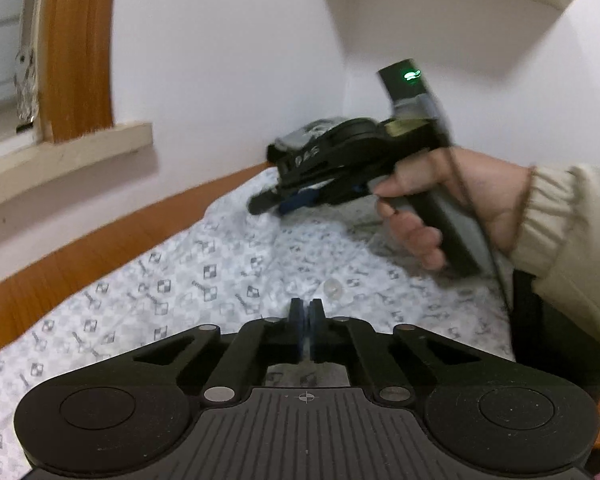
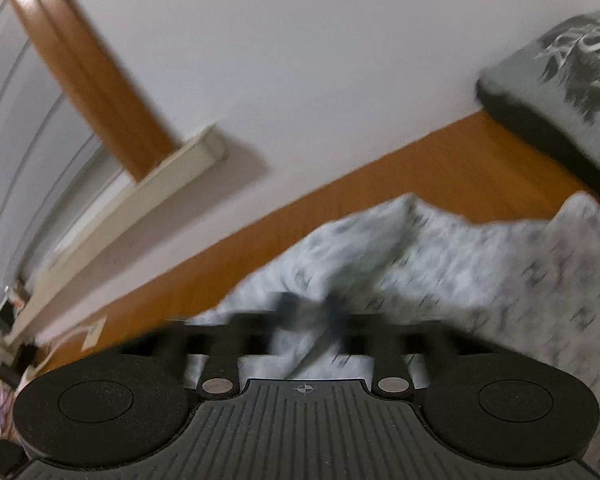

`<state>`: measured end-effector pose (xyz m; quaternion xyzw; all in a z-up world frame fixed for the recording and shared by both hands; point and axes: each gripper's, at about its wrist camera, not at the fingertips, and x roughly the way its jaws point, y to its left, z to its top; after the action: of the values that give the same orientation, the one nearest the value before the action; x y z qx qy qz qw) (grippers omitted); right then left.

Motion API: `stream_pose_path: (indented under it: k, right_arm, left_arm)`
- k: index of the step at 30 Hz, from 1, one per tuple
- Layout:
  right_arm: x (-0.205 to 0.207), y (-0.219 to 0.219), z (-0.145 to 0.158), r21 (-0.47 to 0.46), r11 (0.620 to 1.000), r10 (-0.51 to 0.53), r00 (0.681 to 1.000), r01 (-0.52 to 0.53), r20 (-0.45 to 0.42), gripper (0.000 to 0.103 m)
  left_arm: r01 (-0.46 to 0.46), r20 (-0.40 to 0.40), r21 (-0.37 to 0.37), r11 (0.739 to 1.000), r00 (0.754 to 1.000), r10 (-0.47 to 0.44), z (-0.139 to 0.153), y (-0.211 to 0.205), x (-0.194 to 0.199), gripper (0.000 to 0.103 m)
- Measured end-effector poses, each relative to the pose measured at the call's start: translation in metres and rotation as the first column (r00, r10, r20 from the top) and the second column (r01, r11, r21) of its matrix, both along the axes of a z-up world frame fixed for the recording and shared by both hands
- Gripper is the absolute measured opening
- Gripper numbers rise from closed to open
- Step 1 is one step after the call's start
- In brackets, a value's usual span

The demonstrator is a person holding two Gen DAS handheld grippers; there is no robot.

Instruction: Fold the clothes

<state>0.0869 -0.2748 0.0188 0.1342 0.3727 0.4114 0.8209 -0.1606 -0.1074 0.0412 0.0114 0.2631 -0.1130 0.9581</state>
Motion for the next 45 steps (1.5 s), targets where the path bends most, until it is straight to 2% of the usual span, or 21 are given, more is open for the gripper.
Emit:
stream_pose_path:
  k: [3,6,10,12,14,16,18,21,23,24,25,26,30,33,35,37,38,39,41,43,45]
  right_arm:
    - [0.003,-0.007,0.011,0.037,0.999,-0.034,0.999,0.033,0.030,0.004]
    - [0.000,-0.010,0.023,0.046,0.998,-0.053,0.997,0.051,0.055,0.005]
    - [-0.004,-0.008,0.026,-0.083,0.986,-0.132,0.983,0.143,0.125,0.035]
    - [-0.006,-0.008,0.026,-0.119,0.980,-0.142,0.977,0.161,0.159,0.035]
    - [-0.006,-0.010,0.024,-0.098,0.987,-0.117,0.986,0.129,0.122,0.035]
    - [-0.007,-0.012,0.021,-0.095,0.989,-0.105,0.988,0.116,0.114,0.038]
    - [-0.007,-0.011,0.019,-0.090,0.991,-0.089,0.992,0.098,0.094,0.044]
    - [-0.005,-0.005,0.011,-0.108,0.991,-0.070,0.996,0.077,0.064,0.050]
    - [-0.003,-0.002,0.005,-0.125,0.989,-0.068,0.996,0.074,0.049,0.049]
    - [-0.003,0.000,0.002,-0.117,0.991,-0.062,0.997,0.066,0.042,0.045]
    - [-0.002,0.001,-0.001,-0.107,0.992,-0.058,0.998,0.062,0.037,0.019]
    - [-0.001,-0.001,-0.001,-0.084,0.994,-0.072,0.997,0.075,0.042,0.004]
    - [0.000,-0.006,0.007,-0.001,0.995,-0.100,0.993,0.100,0.066,0.004]
    - [-0.001,0.000,0.009,-0.055,0.993,-0.103,0.992,0.107,0.075,0.011]
    - [-0.003,-0.002,0.010,-0.075,0.987,-0.133,0.987,0.140,0.093,0.023]
    - [-0.007,-0.004,0.016,-0.105,0.976,-0.172,0.972,0.190,0.157,0.033]
    - [-0.011,-0.005,0.019,-0.123,0.969,-0.187,0.961,0.214,0.201,0.038]
    - [-0.015,-0.004,0.022,-0.131,0.972,-0.163,0.959,0.197,0.233,0.039]
    - [-0.024,-0.002,0.027,-0.146,0.977,-0.108,0.950,0.157,0.293,0.039]
    - [-0.037,0.009,0.026,-0.142,0.990,0.020,0.953,0.025,0.303,0.039]
    - [-0.049,0.022,0.023,-0.145,0.984,0.147,0.943,-0.107,0.299,0.039]
  left_arm:
    - [0.032,0.047,-0.026,0.999,0.998,-0.031,0.011,-0.002,-0.014,0.002]
    - [0.100,-0.014,-0.043,0.994,0.995,-0.101,0.010,-0.004,-0.015,0.002]
    - [0.068,-0.090,-0.088,0.994,0.993,-0.076,-0.003,0.006,-0.008,0.004]
    - [0.077,-0.078,-0.116,0.990,0.993,-0.086,0.000,0.011,-0.010,0.011]
    - [0.081,-0.067,-0.137,0.987,0.994,-0.091,0.005,0.016,-0.012,0.017]
    - [0.064,-0.056,-0.124,0.990,0.996,-0.071,0.011,0.017,-0.010,0.029]
    - [0.050,-0.066,-0.108,0.993,0.996,-0.057,0.011,0.014,-0.005,0.048]
    - [0.039,-0.114,-0.086,0.996,0.992,-0.049,0.003,0.007,0.006,0.047]
    - [0.033,-0.125,-0.070,0.997,0.991,-0.042,-0.004,0.003,0.009,0.045]
    - [0.027,-0.124,-0.056,0.998,0.992,-0.034,-0.007,0.001,0.009,0.035]
    - [0.021,-0.115,-0.041,0.999,0.993,-0.026,-0.009,0.000,0.009,0.025]
    - [0.025,-0.102,-0.031,0.999,0.994,-0.028,-0.009,0.000,0.006,0.008]
    - [0.061,-0.069,-0.003,0.998,0.996,-0.062,-0.006,-0.006,-0.005,0.007]
    - [0.077,-0.094,-0.057,0.995,0.992,-0.082,-0.005,-0.002,-0.009,0.016]
    - [0.081,-0.099,-0.122,0.989,0.991,-0.093,-0.001,0.006,-0.011,0.024]
    - [0.089,-0.082,-0.165,0.982,0.991,-0.103,0.008,0.016,-0.016,0.031]
    - [0.081,-0.064,-0.166,0.983,0.994,-0.092,0.013,0.023,-0.017,0.040]
    - [0.068,-0.044,-0.162,0.985,0.996,-0.076,0.018,0.030,-0.018,0.047]
    - [0.017,-0.031,-0.158,0.987,0.999,-0.022,0.023,0.051,-0.016,0.049]
    - [-0.036,-0.027,-0.141,0.989,0.999,0.032,0.023,0.072,-0.011,0.050]
    - [-0.084,-0.036,-0.092,0.992,0.996,0.081,0.017,0.087,-0.003,0.058]
